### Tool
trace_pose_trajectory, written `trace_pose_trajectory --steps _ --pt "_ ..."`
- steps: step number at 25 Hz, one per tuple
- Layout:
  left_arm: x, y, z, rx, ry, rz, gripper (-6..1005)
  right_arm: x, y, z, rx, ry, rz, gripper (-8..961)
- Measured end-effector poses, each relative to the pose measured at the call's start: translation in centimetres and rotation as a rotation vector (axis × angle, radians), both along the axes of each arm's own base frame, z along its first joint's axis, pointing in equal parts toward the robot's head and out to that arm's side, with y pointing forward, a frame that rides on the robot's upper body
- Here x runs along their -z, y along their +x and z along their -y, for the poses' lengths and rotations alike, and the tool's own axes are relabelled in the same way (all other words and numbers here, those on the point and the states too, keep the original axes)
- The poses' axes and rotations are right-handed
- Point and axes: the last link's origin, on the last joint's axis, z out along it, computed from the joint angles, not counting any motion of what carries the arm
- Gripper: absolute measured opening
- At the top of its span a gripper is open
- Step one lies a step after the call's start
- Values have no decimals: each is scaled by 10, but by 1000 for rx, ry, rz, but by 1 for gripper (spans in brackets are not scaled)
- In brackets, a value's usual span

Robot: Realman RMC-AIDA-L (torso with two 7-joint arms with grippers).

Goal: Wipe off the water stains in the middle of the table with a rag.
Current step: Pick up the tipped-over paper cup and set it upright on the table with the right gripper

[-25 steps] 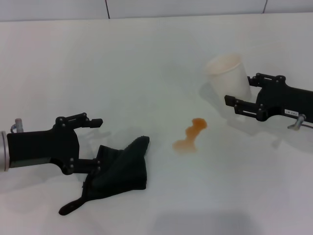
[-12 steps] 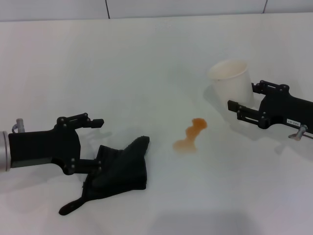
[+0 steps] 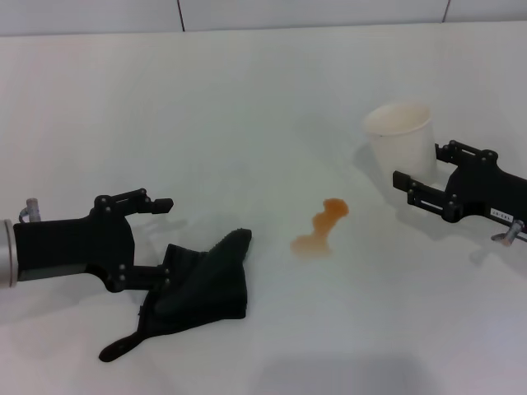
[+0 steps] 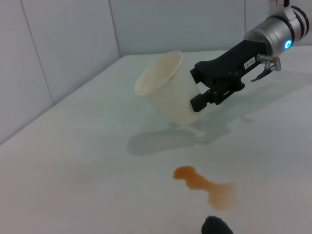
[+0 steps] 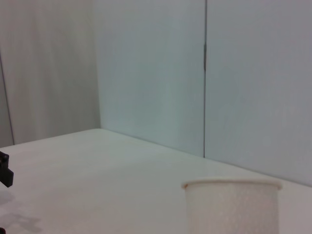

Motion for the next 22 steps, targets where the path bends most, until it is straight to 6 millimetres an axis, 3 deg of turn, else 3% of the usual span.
trace_pose_trajectory --steps 22 --pt "3 1 -2 -1 -1 -1 821 8 8 5 26 -17 16 655"
